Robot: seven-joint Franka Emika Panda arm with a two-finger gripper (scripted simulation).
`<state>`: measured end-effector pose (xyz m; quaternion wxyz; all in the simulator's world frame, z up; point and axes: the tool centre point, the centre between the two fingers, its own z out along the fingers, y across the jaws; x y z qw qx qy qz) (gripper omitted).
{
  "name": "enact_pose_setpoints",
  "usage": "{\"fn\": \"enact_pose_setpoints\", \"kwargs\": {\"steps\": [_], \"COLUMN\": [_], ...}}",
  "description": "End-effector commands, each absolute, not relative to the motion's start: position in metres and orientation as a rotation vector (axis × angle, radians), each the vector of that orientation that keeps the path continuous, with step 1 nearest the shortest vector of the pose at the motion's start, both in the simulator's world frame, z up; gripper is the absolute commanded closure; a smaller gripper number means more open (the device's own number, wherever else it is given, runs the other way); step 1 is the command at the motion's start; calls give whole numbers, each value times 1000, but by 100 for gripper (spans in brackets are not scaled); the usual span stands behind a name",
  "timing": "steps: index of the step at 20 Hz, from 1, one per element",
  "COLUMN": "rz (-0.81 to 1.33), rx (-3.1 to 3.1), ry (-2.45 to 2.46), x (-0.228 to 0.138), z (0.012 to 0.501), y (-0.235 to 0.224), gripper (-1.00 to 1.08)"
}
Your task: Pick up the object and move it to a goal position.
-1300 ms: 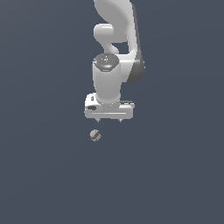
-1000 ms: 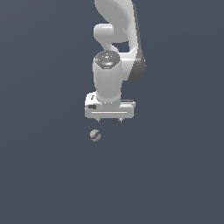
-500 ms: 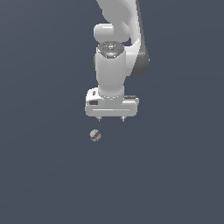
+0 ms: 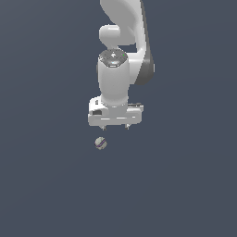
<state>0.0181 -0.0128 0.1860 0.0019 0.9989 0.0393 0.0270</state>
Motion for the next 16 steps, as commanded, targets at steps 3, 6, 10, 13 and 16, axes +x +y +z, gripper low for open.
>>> {"fn": "enact_pose_setpoints", "kwargs": {"steps": [3,6,10,13,16], "rz": [74,65,52,42,32], "rx": [3125,3115,3095,3077,3057], "ry": [231,324,464,570,674], "x": [19,19,19,19,18], "z": [175,166,152,141,130], "y": [-22,-30,-42,-50,-59], "gripper": [-92,-92,-92,-92,-92]}}
